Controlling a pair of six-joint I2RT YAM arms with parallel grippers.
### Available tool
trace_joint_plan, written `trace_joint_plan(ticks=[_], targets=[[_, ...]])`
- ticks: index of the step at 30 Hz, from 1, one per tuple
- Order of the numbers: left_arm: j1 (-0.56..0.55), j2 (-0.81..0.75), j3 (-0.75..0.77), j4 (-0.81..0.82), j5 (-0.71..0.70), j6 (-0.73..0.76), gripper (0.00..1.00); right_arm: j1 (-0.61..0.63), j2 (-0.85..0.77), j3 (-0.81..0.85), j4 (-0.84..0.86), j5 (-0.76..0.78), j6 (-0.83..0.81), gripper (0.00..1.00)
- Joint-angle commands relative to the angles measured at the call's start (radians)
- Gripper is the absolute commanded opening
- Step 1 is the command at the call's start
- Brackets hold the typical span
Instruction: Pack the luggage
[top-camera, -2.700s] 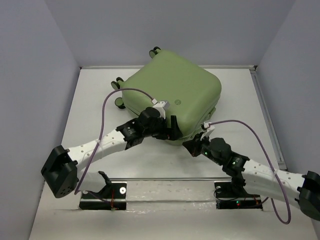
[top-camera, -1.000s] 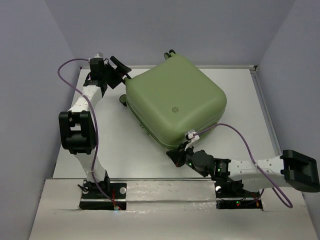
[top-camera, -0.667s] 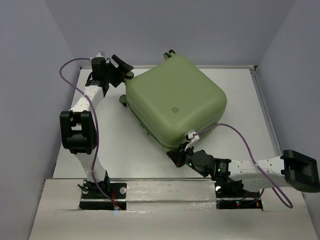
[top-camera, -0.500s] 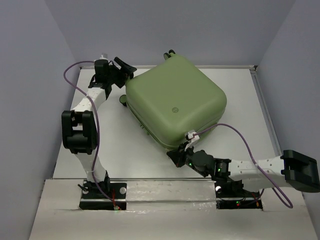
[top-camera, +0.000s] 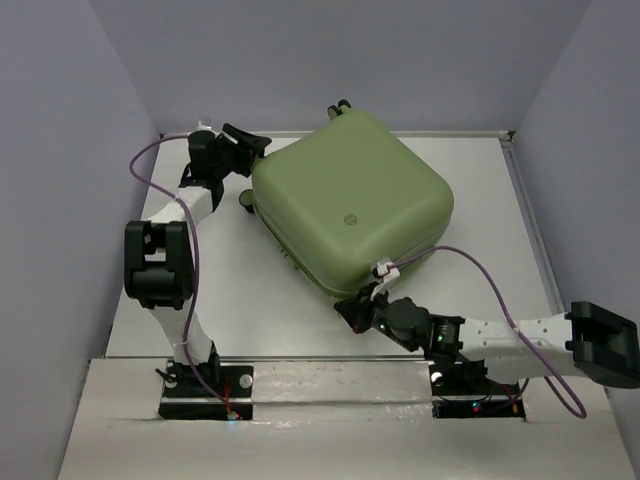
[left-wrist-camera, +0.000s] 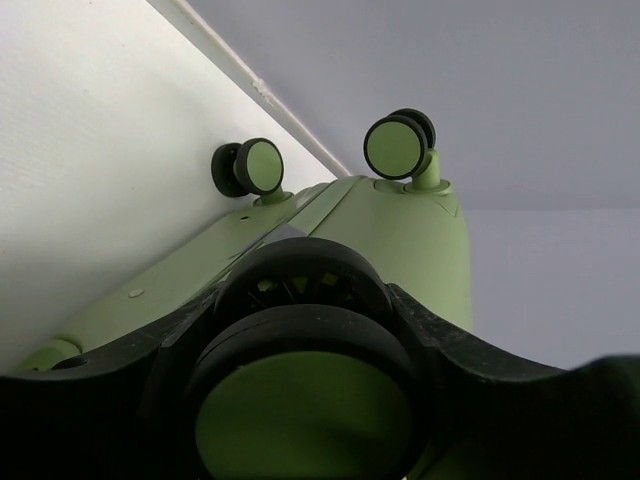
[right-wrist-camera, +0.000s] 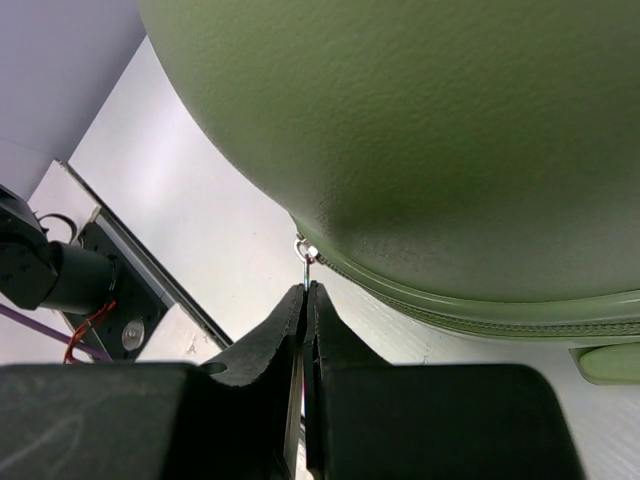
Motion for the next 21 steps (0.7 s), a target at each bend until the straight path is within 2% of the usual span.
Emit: trace_joint_plan(ticks=[1, 3, 9, 11, 15, 19, 21], targets=[[0.001, -0.072, -0.065, 0.055, -0.042, 0.035, 0.06, -0.033, -0.045, 0.007, -0.047, -0.061, -0.012, 0.07], [0.021, -0.131, -0.103, 0.057, -0.072, 0.069, 0.06, -0.065, -0.072, 0.001, -0.053, -0.093, -0.012, 0.07], [0.043, -0.386, -0.361, 0.086, -0.197, 0.123, 0.06, -0.252, -0.115, 0.036, -0.102, -0.237, -0.087, 0.07], [0.043, -0.496, -0.491, 0.096, -0.232, 0.127, 0.06, -0.321, -0.120, 0.085, -0.128, -0.275, -0.136, 0.07], [0.032, -0.688, -0.733, 0.127, -0.214, 0.132, 0.06, -0.467, -0.120, 0.170, -0.182, -0.358, -0.214, 0.07], [0.003, -0.878, -0.821, 0.046, -0.215, 0.167, 0.06, -0.487, -0.085, 0.191, -0.199, -0.397, -0.230, 0.07], [-0.060, -0.987, -0.841, -0.035, -0.238, 0.205, 0.06, -0.467, -0.026, 0.150, -0.098, -0.484, -0.175, 0.07]])
